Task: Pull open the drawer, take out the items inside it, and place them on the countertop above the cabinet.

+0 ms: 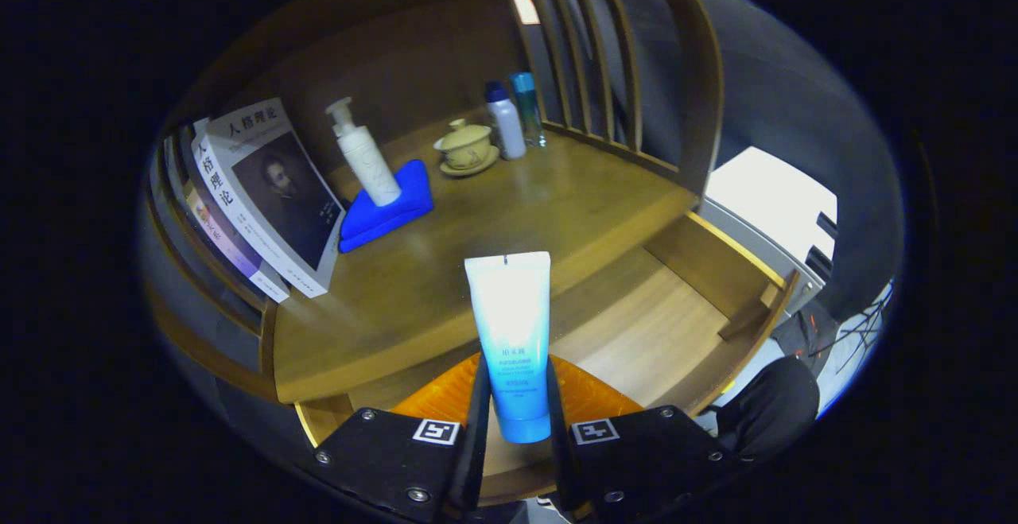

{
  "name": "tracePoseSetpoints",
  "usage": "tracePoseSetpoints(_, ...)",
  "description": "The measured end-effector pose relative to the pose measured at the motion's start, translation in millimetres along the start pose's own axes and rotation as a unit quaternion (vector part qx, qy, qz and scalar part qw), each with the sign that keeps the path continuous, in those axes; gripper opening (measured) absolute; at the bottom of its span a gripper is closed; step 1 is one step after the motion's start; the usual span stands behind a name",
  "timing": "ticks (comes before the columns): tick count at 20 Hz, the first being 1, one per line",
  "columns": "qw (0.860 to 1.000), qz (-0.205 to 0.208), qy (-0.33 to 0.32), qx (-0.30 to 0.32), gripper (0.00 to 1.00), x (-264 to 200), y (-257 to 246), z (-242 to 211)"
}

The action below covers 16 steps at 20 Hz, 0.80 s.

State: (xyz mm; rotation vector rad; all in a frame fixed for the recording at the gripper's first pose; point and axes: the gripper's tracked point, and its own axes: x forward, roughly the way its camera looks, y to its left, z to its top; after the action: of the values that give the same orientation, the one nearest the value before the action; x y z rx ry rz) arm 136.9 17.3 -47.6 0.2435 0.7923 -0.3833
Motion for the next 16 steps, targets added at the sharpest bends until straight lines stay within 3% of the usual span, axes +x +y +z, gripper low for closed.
tracePoseSetpoints(10,0.987,0.061,-0.057,-0.137,0.39,43.4,68.3,59.1)
tracePoseSetpoints(16,0.98,0.095,-0.034,-0.172,0.45,74.3,91.4,45.0)
